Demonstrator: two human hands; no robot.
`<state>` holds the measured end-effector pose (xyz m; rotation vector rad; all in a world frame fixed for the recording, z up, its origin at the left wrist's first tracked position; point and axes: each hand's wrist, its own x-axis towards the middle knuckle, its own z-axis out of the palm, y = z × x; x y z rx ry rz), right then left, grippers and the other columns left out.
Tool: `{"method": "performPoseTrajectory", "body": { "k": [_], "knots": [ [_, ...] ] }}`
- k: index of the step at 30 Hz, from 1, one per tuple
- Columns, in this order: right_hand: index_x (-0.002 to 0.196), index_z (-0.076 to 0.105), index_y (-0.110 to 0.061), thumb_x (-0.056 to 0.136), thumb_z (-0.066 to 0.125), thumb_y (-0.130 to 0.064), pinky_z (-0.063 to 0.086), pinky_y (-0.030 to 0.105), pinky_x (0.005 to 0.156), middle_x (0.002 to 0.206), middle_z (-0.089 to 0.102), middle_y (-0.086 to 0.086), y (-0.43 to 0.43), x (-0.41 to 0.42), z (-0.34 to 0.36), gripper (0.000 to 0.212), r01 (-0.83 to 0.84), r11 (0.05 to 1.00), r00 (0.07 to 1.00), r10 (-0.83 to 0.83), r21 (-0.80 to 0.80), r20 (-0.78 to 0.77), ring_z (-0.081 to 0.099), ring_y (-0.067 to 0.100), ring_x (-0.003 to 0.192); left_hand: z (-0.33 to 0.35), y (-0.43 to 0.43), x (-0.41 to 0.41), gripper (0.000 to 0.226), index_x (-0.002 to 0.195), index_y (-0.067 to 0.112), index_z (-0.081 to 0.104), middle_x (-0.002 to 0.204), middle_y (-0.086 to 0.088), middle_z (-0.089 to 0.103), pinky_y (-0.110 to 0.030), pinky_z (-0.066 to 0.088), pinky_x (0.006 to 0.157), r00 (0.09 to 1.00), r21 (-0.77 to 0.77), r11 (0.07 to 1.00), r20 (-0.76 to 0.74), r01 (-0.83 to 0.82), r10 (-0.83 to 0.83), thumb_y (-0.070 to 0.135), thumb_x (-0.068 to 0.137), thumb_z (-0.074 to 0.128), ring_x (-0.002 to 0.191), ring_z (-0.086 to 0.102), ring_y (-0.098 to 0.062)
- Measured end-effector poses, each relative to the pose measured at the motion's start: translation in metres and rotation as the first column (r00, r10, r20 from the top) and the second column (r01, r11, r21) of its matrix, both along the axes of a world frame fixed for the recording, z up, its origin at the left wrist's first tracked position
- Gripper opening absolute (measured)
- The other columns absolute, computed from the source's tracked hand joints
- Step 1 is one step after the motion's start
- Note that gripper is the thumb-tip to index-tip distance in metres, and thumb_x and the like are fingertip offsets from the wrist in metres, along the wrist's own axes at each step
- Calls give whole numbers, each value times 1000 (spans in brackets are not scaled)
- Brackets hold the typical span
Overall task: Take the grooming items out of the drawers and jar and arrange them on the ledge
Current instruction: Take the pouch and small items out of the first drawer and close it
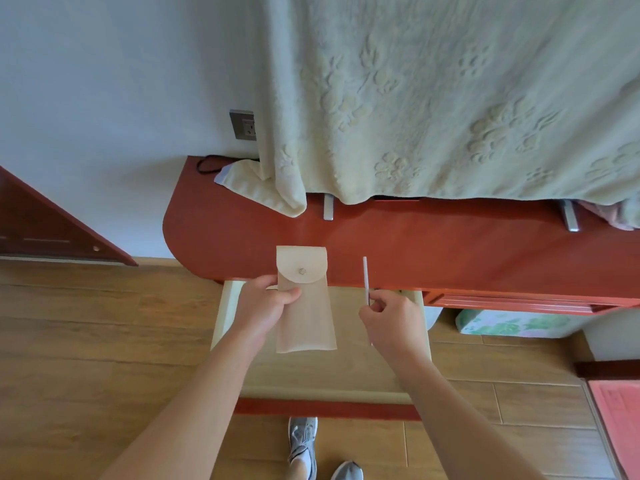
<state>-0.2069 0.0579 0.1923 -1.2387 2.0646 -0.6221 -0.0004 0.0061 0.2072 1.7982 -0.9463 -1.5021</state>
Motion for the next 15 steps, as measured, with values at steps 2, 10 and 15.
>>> {"method": "performPoseTrajectory", "body": {
  "k": [2, 10, 15],
  "knots": [
    [66, 54, -10, 71, 51, -11, 32, 27, 47, 49, 40, 0, -18, 0, -2, 6, 6, 1000, 1000, -6, 4, -9, 40, 16, 49, -4, -21, -1, 15, 92, 20, 74, 90, 7, 77, -30, 53, 71, 1000, -11, 1000, 10, 18, -18, 10, 81, 78, 87, 72, -14],
    [55, 39, -15, 71, 52, -9, 46, 36, 48, 45, 36, -5, -86, 1, -21, 22, -1, 1000, 999, 1, -5, -35, 54, 34, 52, -27, -89, 2, 13, 92, 17, 72, 91, 2, 75, -31, 56, 68, 989, -56, 994, 122, 90, -83, 12, 81, 78, 83, 71, -15],
    [55, 41, -13, 76, 54, -7, 36, 28, 44, 46, 37, -5, -112, -3, -32, 25, -2, 1000, 997, 1, -9, -73, 34, 15, 44, -41, -111, 0, 15, 94, 15, 71, 89, 2, 76, -35, 58, 71, 988, -60, 993, 123, 106, -98, 11, 81, 77, 83, 73, -16]
  ]
}}
